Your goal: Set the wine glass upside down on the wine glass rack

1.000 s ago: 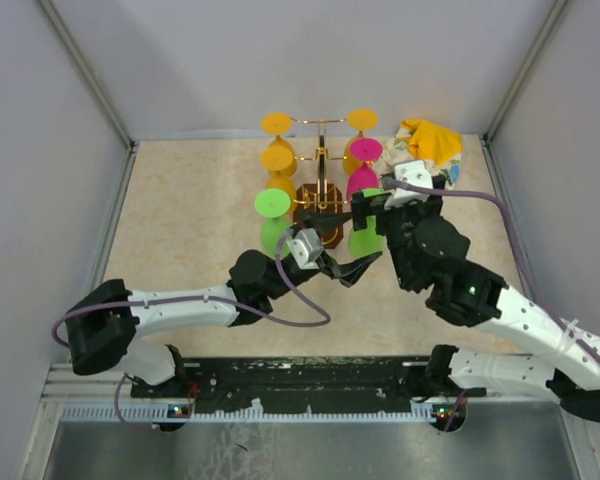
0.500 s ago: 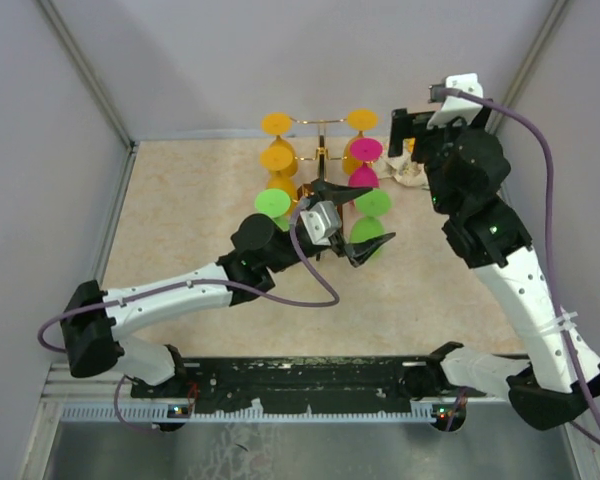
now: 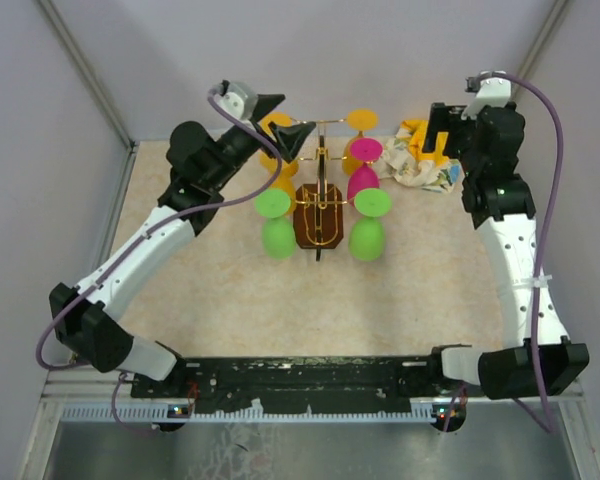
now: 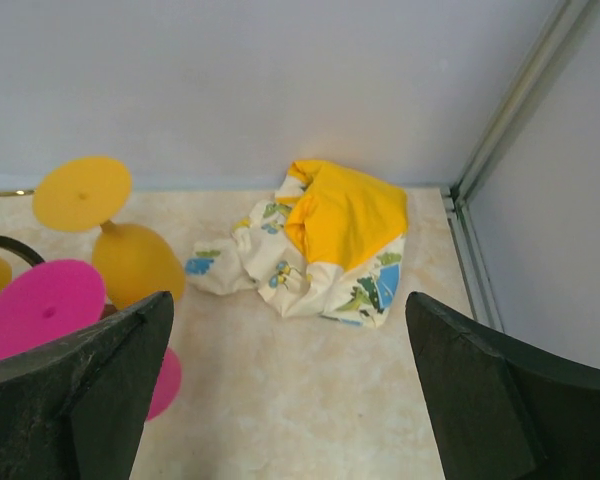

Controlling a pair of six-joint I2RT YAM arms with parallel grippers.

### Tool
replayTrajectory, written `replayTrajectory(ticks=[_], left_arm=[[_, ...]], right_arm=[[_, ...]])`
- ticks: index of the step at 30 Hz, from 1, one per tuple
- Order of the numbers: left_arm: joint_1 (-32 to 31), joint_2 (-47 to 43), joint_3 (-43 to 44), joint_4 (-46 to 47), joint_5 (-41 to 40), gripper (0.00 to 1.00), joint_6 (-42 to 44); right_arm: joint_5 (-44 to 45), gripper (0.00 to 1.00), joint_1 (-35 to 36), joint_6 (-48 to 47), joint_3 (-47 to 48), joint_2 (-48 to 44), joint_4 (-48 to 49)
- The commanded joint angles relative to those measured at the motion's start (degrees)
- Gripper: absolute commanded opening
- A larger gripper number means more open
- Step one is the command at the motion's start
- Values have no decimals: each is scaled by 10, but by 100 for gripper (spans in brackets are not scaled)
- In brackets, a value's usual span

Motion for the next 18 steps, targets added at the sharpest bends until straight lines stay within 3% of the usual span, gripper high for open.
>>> replayTrajectory(ticks=[1, 9, 18], left_arm=[[40, -8, 32, -47, 19, 93, -11], [149, 14, 1, -106, -55, 98, -96], [158, 19, 30, -191, -175, 100, -91]], right_arm=[[-37, 99, -31, 23, -24, -18, 12], [-52, 99, -83, 53, -93, -61, 22], [-55, 99, -96, 48, -111, -71, 19]])
